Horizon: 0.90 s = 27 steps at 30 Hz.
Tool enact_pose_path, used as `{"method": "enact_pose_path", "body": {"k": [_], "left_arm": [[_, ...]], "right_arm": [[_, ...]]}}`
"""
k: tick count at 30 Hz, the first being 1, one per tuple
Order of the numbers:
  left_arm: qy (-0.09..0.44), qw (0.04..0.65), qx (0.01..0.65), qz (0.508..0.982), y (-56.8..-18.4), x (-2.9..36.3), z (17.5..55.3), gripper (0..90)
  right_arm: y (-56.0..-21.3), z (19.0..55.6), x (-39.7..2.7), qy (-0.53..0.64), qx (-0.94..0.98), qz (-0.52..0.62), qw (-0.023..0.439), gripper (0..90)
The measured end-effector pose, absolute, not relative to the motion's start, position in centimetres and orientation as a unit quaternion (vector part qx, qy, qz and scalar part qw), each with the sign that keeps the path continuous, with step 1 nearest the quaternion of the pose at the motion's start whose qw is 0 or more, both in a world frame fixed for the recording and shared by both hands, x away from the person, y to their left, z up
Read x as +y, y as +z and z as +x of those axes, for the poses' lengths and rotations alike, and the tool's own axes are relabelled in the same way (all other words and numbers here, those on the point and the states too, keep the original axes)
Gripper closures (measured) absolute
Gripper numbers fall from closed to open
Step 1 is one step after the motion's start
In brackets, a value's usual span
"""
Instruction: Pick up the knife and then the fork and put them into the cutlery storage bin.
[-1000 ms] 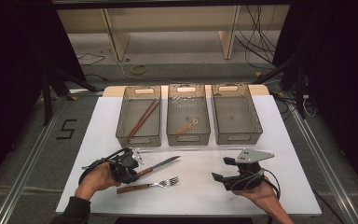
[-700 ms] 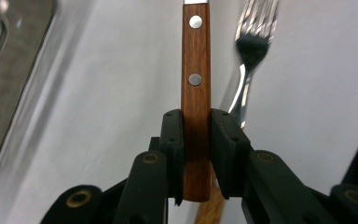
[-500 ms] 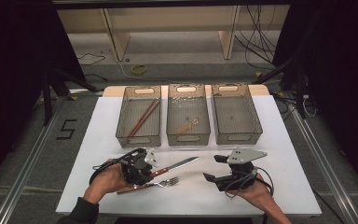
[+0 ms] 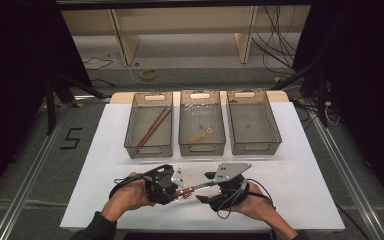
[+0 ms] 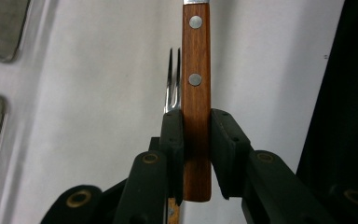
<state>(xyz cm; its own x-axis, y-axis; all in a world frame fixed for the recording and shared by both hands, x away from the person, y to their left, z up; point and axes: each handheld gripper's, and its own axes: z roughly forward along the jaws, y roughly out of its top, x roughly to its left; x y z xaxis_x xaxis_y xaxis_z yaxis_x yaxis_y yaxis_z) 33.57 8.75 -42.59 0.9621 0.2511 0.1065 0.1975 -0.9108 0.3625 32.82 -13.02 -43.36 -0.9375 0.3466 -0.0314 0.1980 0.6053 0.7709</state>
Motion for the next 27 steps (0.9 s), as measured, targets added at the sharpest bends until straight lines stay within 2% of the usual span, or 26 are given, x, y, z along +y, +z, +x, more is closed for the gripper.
{"method": "enact_pose_path", "body": {"k": [10,27], "left_arm": [[0.073,0.179,0.092,0.977,-42.3,7.4,33.0,75.1],[0.064,0.181,0.059,0.98,-41.9,6.5,32.4,75.0]], "right_arm": [[-44.3,32.6,-11.3,0.376,0.914,0.119,0.102,34.6],[-45.0,32.1,-10.8,0.347,0.929,0.081,0.1,57.4]]}}
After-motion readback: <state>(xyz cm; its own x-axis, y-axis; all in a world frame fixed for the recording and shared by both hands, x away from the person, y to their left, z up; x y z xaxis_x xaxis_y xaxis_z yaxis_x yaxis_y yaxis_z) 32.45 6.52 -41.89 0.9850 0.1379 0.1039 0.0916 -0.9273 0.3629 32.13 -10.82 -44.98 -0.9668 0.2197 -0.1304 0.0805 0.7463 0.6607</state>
